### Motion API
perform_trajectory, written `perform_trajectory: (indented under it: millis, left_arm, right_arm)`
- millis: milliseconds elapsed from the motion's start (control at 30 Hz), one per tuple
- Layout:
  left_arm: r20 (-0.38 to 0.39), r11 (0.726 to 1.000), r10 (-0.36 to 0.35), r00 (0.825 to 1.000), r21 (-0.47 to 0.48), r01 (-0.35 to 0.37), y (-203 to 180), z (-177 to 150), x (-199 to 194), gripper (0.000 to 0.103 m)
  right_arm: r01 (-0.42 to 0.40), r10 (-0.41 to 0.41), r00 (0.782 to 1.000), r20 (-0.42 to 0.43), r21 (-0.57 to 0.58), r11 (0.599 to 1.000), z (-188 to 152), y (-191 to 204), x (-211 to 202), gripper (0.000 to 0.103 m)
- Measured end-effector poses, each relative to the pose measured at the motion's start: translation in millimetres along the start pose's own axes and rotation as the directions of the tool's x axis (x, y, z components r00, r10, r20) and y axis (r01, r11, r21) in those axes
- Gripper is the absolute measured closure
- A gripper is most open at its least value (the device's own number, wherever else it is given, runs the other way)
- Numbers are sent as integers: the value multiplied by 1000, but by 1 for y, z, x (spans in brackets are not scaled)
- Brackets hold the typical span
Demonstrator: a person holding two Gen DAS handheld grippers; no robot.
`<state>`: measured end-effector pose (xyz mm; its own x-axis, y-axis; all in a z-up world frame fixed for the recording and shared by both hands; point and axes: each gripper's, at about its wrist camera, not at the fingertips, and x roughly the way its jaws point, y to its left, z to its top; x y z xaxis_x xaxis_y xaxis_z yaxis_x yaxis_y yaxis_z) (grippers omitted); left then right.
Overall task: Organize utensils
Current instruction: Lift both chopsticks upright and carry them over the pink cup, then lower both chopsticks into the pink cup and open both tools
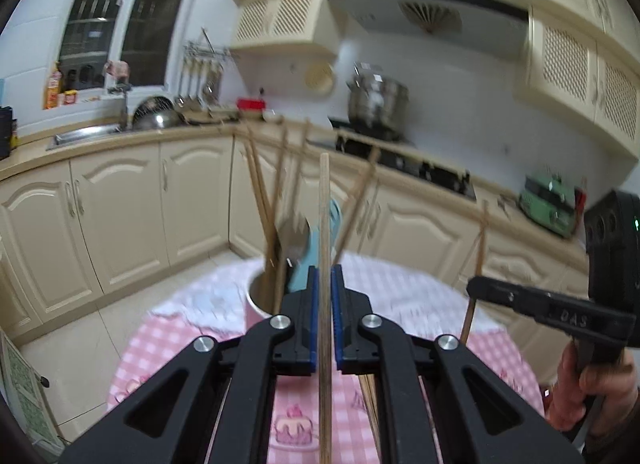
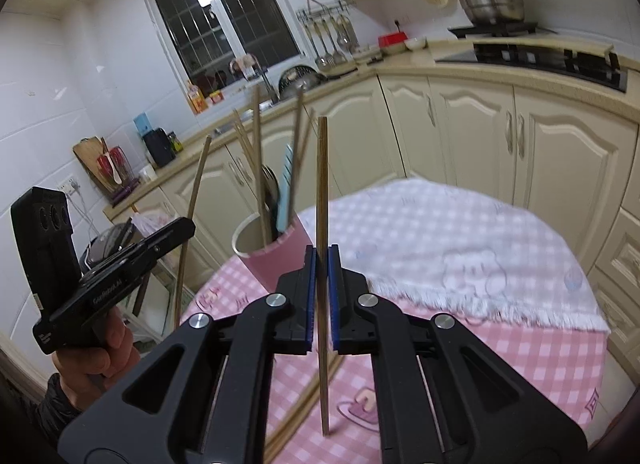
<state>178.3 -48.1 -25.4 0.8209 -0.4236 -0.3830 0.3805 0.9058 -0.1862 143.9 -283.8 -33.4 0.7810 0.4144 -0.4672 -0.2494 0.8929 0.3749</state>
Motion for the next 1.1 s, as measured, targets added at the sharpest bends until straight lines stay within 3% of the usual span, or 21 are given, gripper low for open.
perform_trajectory:
  millis: [300, 667, 867, 1100]
  left_arm:
    - [156, 999, 30, 987, -40, -24, 12, 47, -12, 98]
    - [367, 995, 43, 929, -99, -7, 18, 108, 0, 97]
    - [392, 996, 61, 918, -82, -31, 16, 113, 25, 97]
    - [361, 992, 101, 927, -107, -66, 24, 89, 57, 97]
  right_arm:
    - [-42, 50, 993, 104, -78, 996, 45, 35, -10, 97]
    - [-64, 102, 971, 217, -176, 982, 125, 74, -9, 97]
    - [-63, 105, 972, 212, -194, 979, 137, 80, 10, 97]
    - [-74, 101, 983, 155, -175, 982, 129, 74, 43, 97]
